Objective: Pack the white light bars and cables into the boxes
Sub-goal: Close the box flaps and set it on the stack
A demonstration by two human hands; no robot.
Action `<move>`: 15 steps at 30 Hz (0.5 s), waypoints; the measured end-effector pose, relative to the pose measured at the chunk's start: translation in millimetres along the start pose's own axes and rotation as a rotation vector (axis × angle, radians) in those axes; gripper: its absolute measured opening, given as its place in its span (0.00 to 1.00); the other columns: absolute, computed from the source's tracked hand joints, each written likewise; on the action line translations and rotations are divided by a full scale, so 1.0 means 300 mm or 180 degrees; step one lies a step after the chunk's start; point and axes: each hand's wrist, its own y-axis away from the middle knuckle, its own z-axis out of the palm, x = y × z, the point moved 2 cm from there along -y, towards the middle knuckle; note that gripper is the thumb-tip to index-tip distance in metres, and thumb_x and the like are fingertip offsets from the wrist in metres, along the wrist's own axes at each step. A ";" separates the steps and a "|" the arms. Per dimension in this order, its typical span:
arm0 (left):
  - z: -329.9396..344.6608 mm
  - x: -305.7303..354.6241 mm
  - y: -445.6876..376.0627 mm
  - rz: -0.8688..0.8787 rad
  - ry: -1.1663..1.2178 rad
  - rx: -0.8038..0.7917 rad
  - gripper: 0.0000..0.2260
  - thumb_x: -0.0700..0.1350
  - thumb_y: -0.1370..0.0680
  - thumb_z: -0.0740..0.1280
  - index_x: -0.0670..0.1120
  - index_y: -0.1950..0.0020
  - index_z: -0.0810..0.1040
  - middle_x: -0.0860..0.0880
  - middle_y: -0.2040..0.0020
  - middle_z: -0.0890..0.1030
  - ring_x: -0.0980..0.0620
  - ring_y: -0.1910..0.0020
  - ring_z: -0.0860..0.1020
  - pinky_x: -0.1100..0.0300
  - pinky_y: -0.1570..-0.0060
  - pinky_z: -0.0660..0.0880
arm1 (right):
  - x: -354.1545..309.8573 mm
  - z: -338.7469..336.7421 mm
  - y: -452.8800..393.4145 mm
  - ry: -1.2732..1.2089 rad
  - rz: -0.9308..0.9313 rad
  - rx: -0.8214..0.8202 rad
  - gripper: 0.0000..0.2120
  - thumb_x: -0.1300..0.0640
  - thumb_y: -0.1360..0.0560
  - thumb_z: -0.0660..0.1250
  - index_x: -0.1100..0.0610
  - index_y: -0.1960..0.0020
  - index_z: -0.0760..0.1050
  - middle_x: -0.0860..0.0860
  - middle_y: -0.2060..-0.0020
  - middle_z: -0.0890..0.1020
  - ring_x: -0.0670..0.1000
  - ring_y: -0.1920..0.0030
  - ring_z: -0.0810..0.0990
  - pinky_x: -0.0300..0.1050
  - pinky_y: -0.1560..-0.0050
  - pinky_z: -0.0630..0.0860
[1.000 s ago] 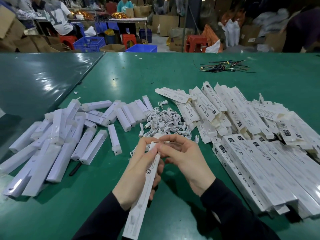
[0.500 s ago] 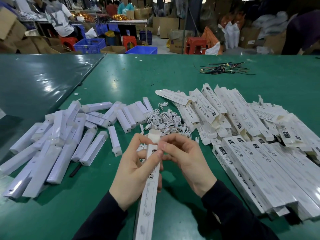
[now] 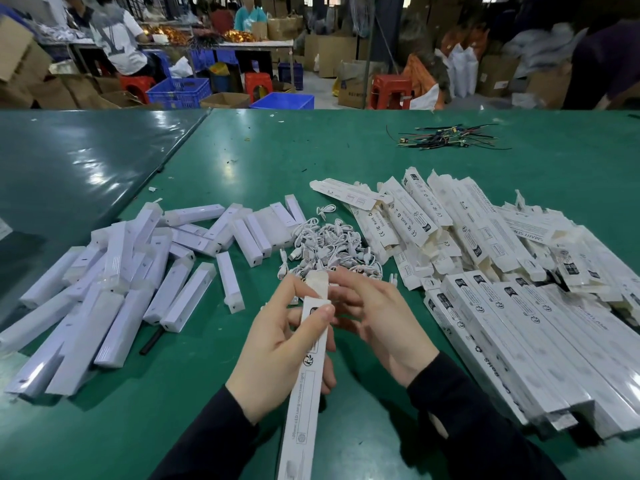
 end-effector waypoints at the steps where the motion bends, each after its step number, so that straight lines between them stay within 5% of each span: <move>1: 0.002 -0.002 0.000 -0.0027 -0.0005 -0.0027 0.06 0.47 0.24 0.66 0.50 0.54 0.68 0.39 0.67 0.76 0.39 0.78 0.77 0.55 0.79 0.74 | 0.002 0.005 0.001 0.0014 0.0049 -0.0033 0.14 0.50 0.23 0.67 0.59 0.50 0.84 0.58 0.56 0.85 0.52 0.59 0.80 0.41 0.58 0.77; 5: 0.003 -0.002 0.002 -0.0069 -0.0121 0.0002 0.07 0.49 0.24 0.66 0.51 0.51 0.70 0.40 0.67 0.78 0.38 0.77 0.77 0.53 0.78 0.76 | 0.002 0.014 0.012 0.0069 -0.0095 -0.0124 0.12 0.45 0.29 0.70 0.53 0.59 0.86 0.50 0.66 0.83 0.49 0.66 0.78 0.38 0.64 0.76; 9: 0.000 0.000 0.001 -0.0056 -0.0167 0.0061 0.10 0.50 0.25 0.66 0.50 0.48 0.69 0.40 0.66 0.79 0.37 0.76 0.78 0.50 0.77 0.77 | -0.001 0.013 0.016 0.0180 -0.0202 -0.0165 0.18 0.41 0.30 0.69 0.55 0.54 0.86 0.51 0.60 0.85 0.45 0.62 0.81 0.36 0.63 0.76; 15: -0.006 -0.011 -0.001 -0.0154 -0.0171 0.0082 0.15 0.52 0.24 0.67 0.52 0.46 0.63 0.38 0.64 0.81 0.38 0.77 0.78 0.53 0.78 0.76 | 0.010 0.006 0.010 0.0144 -0.0158 -0.0150 0.07 0.60 0.27 0.70 0.55 0.53 0.86 0.50 0.66 0.82 0.46 0.66 0.78 0.38 0.67 0.75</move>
